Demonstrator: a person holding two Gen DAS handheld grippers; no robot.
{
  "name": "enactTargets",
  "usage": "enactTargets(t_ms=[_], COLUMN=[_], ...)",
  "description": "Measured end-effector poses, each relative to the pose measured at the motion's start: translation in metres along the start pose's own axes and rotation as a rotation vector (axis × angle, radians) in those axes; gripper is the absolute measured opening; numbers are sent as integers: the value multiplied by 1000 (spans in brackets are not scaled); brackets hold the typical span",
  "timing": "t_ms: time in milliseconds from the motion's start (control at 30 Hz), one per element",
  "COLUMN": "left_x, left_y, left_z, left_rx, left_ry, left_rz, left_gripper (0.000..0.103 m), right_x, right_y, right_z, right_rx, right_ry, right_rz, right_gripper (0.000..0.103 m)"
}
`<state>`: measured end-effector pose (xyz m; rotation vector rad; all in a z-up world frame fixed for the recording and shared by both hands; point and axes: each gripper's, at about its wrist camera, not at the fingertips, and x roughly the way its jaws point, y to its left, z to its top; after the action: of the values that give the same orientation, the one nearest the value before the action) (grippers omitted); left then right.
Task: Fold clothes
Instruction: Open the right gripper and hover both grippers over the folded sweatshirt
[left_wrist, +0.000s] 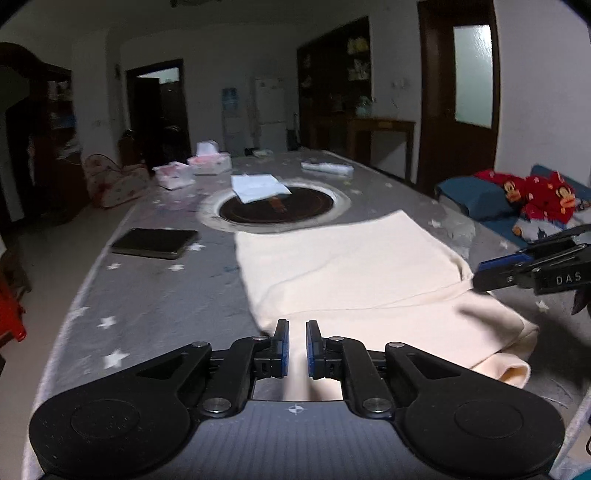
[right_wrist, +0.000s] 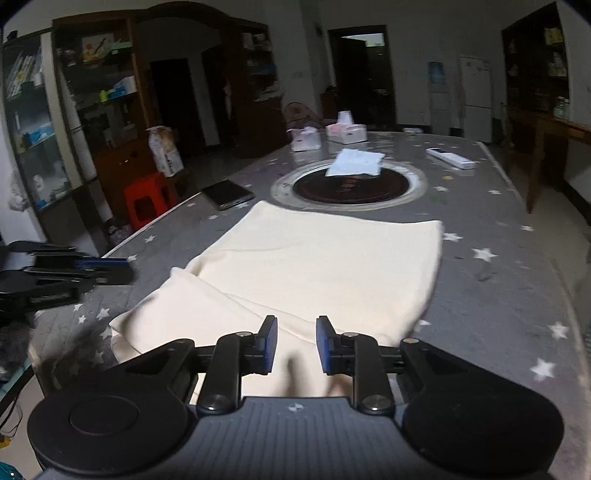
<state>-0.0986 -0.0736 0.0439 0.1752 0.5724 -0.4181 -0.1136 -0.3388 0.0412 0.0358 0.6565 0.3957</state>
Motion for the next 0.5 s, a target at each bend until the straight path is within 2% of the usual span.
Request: enactTargets(t_ms=[67, 233, 333, 500], left_x=[14, 21, 17, 8], left_y=[-4, -4, 1, 3], left_z=[-3, -19, -22, -19], left_rx=[9, 25, 10, 20], left_ry=[29, 52, 55, 50], left_rz=[-12, -6, -3, 23], left_gripper=[11, 14, 22, 23], right_x=[9, 20, 19, 14], right_y=[2, -3, -4, -1], right_z=[-2, -14, -18, -14], right_rx=[-3, -2, -17, -40], right_ry=[14, 55, 65, 57], right_rz=[5, 10, 10, 8], right_gripper=[22, 22, 22, 24])
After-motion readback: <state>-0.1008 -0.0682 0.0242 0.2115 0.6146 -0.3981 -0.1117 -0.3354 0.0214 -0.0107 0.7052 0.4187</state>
